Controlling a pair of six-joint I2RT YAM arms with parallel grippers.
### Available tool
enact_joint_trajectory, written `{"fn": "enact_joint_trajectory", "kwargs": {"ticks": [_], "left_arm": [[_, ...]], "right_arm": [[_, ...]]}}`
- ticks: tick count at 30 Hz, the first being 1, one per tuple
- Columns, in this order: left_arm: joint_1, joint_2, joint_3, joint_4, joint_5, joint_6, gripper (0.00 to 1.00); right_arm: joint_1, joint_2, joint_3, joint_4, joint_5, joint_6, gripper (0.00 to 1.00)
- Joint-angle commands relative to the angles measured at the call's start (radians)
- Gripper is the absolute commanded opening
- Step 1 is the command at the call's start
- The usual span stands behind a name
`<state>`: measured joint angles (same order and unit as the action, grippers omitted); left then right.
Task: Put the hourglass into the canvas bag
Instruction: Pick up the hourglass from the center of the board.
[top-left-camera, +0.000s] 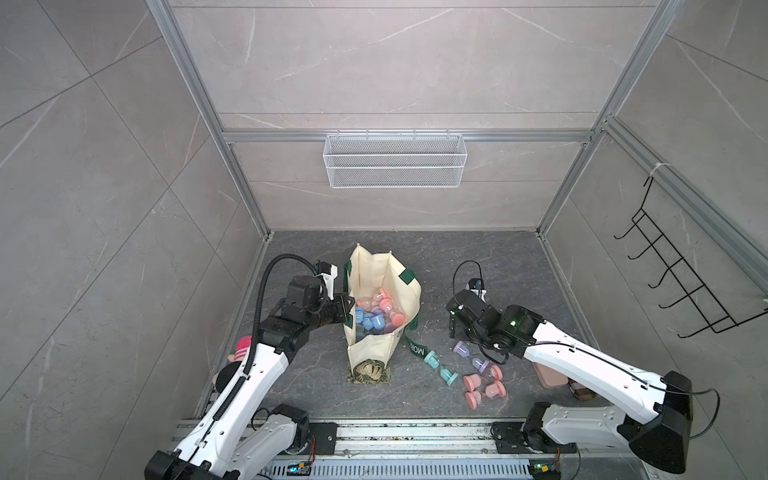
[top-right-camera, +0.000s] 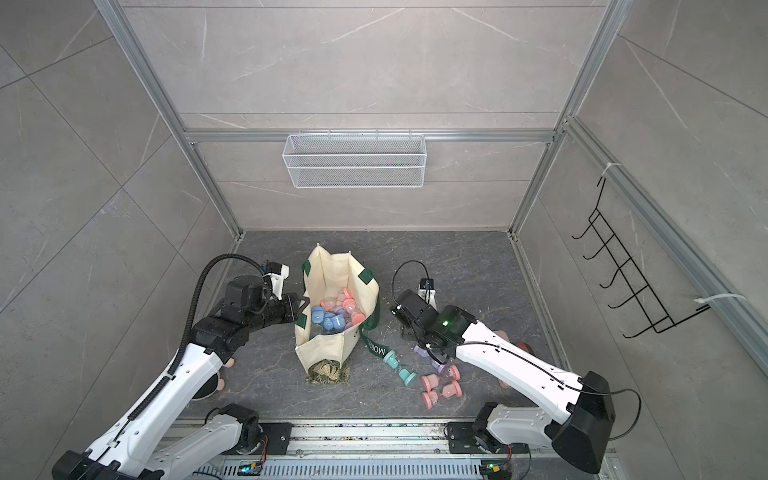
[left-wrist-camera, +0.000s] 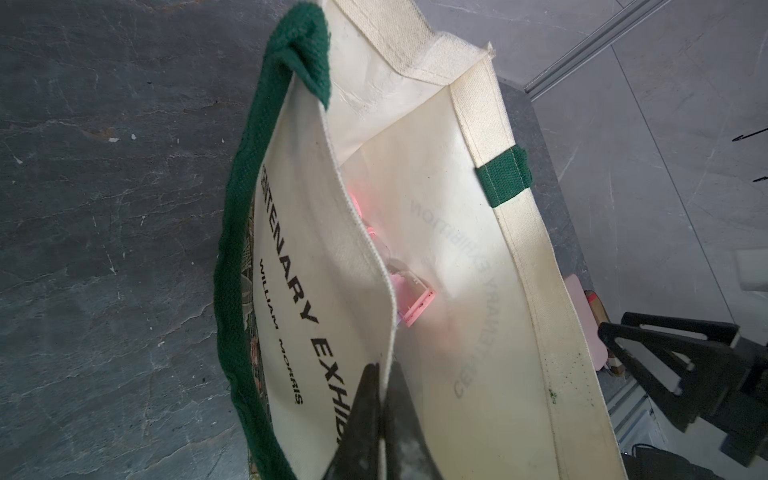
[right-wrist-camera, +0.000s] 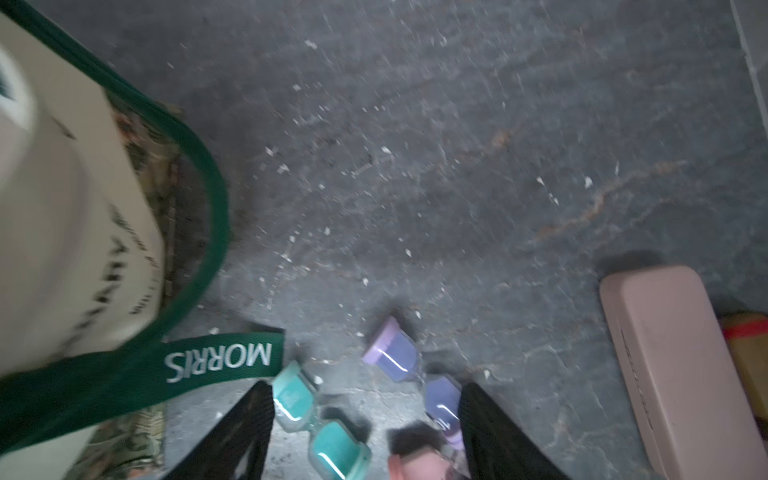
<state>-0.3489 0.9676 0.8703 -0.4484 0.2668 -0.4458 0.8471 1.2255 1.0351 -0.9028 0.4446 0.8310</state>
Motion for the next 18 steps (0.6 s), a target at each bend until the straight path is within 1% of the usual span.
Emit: {"fn": "enact_joint_trajectory", "kwargs": {"ticks": [1,4,7,9,14,18], "left_arm": [[-0.002,-0.008,-0.003,0.004,0.035,0.009,0.00],[-0.002,-0.006,-0.005,0.005,0.034,0.008,0.00],[-0.002,-0.004,-0.004,0.004,0.033,0.010,0.00],[-0.002,-0.005,-0.004,0.005,0.032,0.007,0.00],[-0.003,0.000,-0.001,0.002,0.032,0.010,0.00],[-0.002,-0.001,-0.004,0.005,0.033,0.008,0.00]], "right_arm": [[-0.006,-0.037,-0.067,-0.037,-0.026,0.091,0.74],[-0.007,-0.025,-0.113,-0.053,-0.039,0.137,0.75],[-0.008,0.000,-0.139,-0.061,-0.050,0.153,0.76],[-0.008,0.017,-0.153,-0.052,-0.059,0.157,0.77],[-0.013,0.085,-0.195,0.031,-0.129,0.144,0.78],[-0.013,0.151,-0.202,0.046,-0.129,0.140,0.79]]}}
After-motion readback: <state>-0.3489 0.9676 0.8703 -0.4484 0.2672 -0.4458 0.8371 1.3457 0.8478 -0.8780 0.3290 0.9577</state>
